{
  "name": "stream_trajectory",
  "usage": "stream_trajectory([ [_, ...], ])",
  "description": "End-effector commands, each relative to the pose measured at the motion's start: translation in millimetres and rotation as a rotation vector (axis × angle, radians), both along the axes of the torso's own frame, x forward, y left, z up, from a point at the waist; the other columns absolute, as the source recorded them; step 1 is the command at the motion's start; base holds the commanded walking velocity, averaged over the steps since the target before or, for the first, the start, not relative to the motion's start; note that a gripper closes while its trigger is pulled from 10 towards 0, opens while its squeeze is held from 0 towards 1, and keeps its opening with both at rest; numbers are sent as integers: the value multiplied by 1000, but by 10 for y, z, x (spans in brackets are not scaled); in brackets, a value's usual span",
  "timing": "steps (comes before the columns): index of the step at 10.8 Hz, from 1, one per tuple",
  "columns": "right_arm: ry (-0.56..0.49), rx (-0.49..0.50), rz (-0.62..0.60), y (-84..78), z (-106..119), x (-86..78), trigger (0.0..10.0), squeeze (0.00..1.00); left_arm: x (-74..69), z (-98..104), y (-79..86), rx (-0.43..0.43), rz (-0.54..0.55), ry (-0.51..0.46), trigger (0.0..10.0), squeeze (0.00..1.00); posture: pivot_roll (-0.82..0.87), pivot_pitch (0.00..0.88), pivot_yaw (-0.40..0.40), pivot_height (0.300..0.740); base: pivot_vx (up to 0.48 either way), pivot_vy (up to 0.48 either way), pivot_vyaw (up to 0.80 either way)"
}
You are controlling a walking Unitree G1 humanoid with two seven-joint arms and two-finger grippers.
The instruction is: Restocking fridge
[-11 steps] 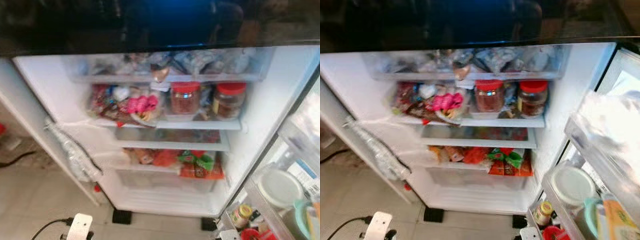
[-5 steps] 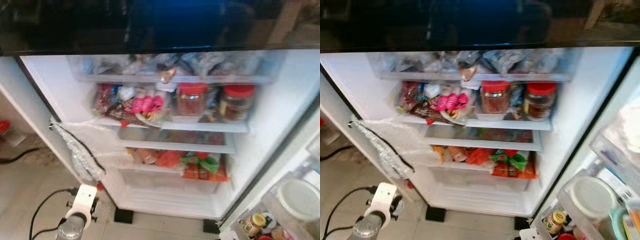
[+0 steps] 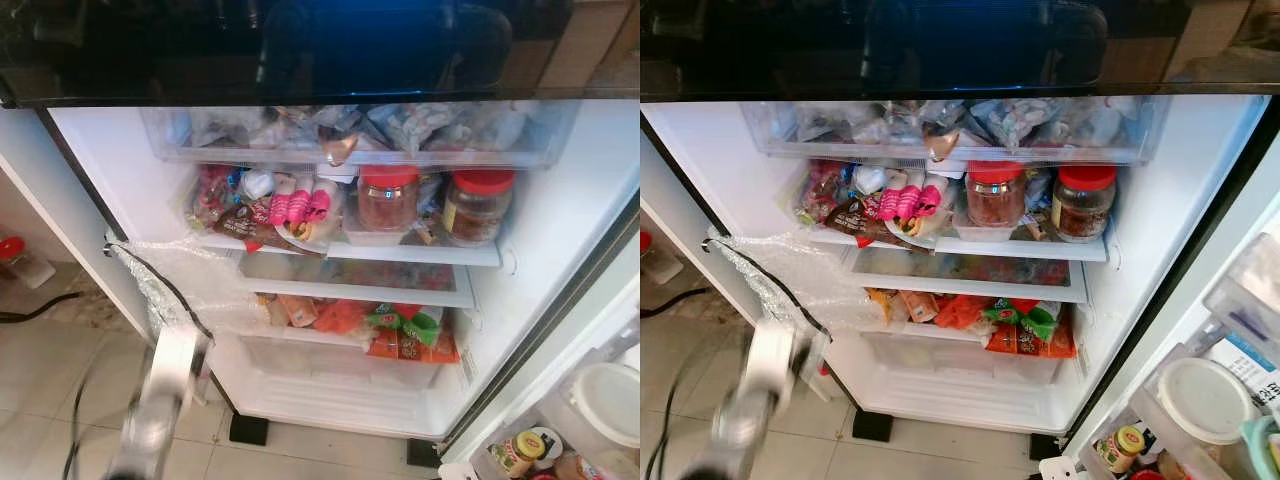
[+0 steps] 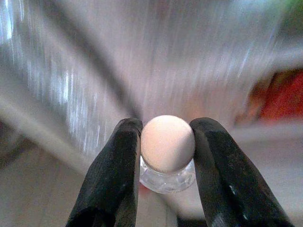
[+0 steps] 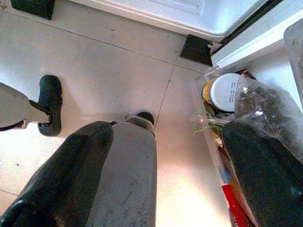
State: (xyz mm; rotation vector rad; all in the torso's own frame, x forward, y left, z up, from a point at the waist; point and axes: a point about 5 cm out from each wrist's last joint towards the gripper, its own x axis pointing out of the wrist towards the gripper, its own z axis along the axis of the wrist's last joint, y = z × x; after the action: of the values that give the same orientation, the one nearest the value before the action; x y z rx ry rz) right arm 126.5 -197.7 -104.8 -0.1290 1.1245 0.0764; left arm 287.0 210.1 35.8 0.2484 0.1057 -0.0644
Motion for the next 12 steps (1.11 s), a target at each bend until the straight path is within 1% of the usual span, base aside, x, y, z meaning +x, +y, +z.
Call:
stream_trajectory([
  [1, 17, 5, -8, 3, -11, -28, 10000, 0, 27, 124, -68, -1, -60, -71, 10000, 0, -62, 0, 60, 740, 0, 0, 0],
  [2, 17, 7, -10, 6, -9, -19, 10000, 0, -30, 200, -170, 50, -142, -123, 10000, 0, -68, 0, 63, 740, 0, 0, 0],
  [3, 15, 8, -14, 3, -7, -14, 10000, 0, -63, 278, -255, 82, -199, -169, 10000, 0, -70, 0, 64, 740, 0, 0, 0],
  [4, 11, 8, -22, 1, -7, -14, 10000, 0, -77, 454, -415, 65, -261, -240, 10000, 0, -69, 0, 68, 740, 0, 0, 0],
  [5, 12, 8, -25, 4, -9, -20, 10000, 0, -130, 601, -681, 18, -372, -272, 10000, 0, -62, 0, 69, 740, 0, 0, 0],
  [6, 14, 9, -26, 10, -11, -21, 10000, 0, -228, 634, -902, -8, -486, -261, 10000, 0, -59, 0, 68, 740, 0, 0, 0],
  [7, 13, 13, -27, 14, -7, -8, 10000, 0, -276, 590, -982, -18, -529, -234, 10000, 0, -68, 0, 70, 740, 0, 0, 0],
  [8, 10, 12, -27, 7, -3, 4, 10000, 0, -241, 575, -984, -23, -522, -223, 10000, 0, -78, 0, 72, 740, 0, 0, 0],
  [10, -15, 3, -56, -39, 22, 56, 10000, 0, -135, 593, -980, 15, -498, -235, 10000, 0, -123, 0, 86, 740, 0, 0, 0],
  [11, -44, -1, -92, -98, 50, 108, 10000, 0, -89, 583, -925, 9, -430, -216, 10000, 0, -141, 0, 94, 740, 0, 0, 0],
  [12, -54, 6, -124, -112, 60, 131, 10000, 0, -66, 559, -874, 16, -398, -213, 10000, 0, -149, 0, 87, 740, 0, 0, 0],
])
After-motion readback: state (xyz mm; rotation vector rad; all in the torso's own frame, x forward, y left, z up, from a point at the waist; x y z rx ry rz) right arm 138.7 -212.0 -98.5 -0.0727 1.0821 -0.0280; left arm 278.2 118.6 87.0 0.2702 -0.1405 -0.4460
